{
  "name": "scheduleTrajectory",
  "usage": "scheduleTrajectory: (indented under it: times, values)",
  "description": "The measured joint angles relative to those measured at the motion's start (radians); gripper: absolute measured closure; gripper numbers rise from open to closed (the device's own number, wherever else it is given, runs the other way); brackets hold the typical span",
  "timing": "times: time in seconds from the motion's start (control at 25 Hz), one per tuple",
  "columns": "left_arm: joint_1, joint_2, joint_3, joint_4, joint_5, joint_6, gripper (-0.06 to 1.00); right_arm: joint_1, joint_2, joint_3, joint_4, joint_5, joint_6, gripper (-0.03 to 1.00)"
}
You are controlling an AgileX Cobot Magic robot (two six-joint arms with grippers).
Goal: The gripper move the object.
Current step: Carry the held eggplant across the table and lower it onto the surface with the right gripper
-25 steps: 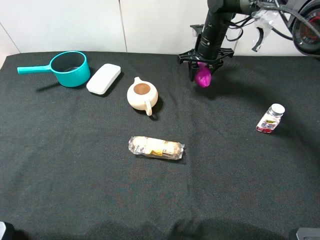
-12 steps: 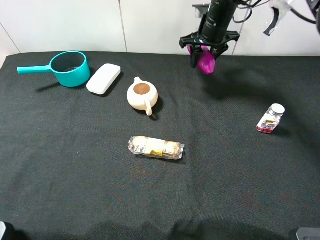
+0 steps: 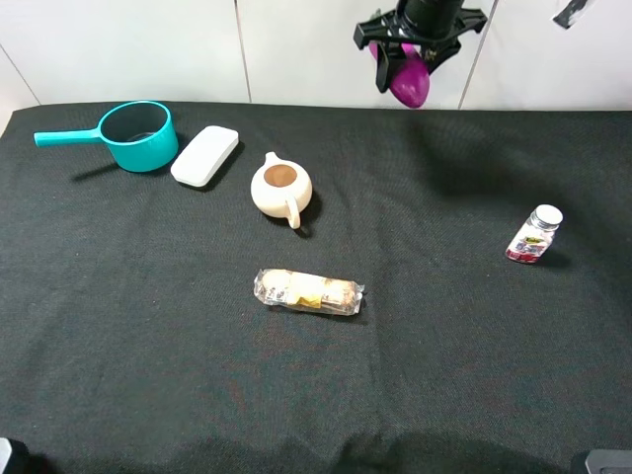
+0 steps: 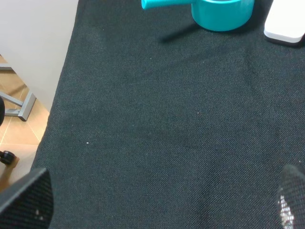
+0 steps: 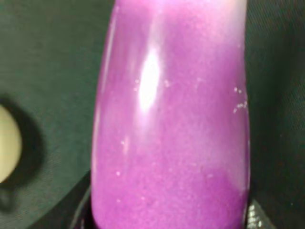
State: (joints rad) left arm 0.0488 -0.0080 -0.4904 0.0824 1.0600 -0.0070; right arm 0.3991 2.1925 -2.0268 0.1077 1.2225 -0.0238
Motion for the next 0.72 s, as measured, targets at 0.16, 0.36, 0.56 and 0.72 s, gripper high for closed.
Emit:
scheduleTrajectory:
  times: [0.16,0.36,0.56,0.72]
  values:
    - [0.0,0.0,0.0,0.0,0.0,0.0,-0.05,0.023,-0.038,0.001,-0.002,0.001,0.0,0.58]
    - [0.0,0.0,0.0,0.0,0.0,0.0,-0.05,0.068,-0.069,0.005,-0.006,0.001,0.0,0.58]
    - [0.0,0.0,0.0,0.001,0.0,0.0,-0.05,0.131,-0.087,0.006,-0.008,0.002,0.0,0.58]
    - [0.0,0.0,0.0,0.001,0.0,0.0,-0.05,0.186,-0.095,0.006,-0.019,0.002,0.0,0.58]
